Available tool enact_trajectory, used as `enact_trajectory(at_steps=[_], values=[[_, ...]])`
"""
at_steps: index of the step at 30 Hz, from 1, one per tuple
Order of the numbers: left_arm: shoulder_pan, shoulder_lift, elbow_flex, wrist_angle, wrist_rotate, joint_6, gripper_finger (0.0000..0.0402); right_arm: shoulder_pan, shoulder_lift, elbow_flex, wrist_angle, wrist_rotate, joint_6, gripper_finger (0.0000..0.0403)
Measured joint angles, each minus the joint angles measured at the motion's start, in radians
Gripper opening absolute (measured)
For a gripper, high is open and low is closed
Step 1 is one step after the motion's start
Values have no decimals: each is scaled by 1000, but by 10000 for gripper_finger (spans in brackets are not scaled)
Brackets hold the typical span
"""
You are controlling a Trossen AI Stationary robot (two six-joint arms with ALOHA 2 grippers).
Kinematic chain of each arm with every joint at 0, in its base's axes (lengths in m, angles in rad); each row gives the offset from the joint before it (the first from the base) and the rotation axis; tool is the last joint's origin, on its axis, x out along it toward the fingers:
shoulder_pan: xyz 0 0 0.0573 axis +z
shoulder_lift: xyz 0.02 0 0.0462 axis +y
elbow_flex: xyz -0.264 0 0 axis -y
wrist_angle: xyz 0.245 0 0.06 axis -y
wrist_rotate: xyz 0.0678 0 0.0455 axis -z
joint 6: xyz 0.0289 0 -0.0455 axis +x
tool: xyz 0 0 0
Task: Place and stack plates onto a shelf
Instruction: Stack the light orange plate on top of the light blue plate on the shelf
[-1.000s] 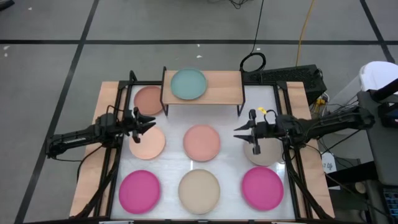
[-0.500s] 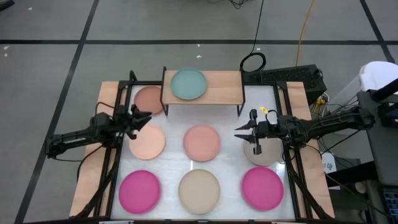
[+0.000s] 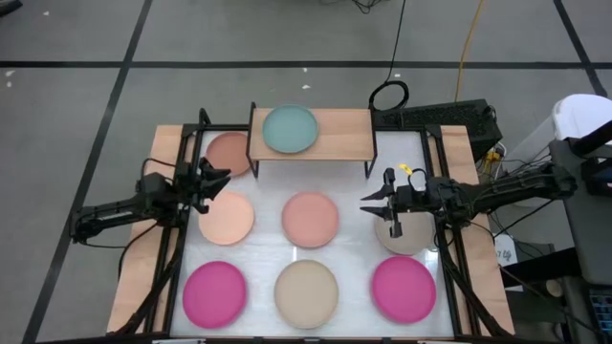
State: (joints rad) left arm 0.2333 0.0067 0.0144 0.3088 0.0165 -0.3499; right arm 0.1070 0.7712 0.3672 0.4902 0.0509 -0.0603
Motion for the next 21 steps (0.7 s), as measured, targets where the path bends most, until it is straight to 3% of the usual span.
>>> enact_trajectory(at_steps=[4, 8, 15, 21], values=[[-19, 20, 93, -55, 36, 80, 145, 0, 0, 0, 8, 0, -8, 98], [-57, 122, 234, -225, -8, 140, 145, 0, 0, 0, 8, 5, -16, 98], [-125, 446, 481, -610, -94, 157, 145, 0, 0, 0, 8, 7, -39, 98], [-162, 738, 564, -867, -115, 58, 145, 0, 0, 0, -9, 3, -5, 98]])
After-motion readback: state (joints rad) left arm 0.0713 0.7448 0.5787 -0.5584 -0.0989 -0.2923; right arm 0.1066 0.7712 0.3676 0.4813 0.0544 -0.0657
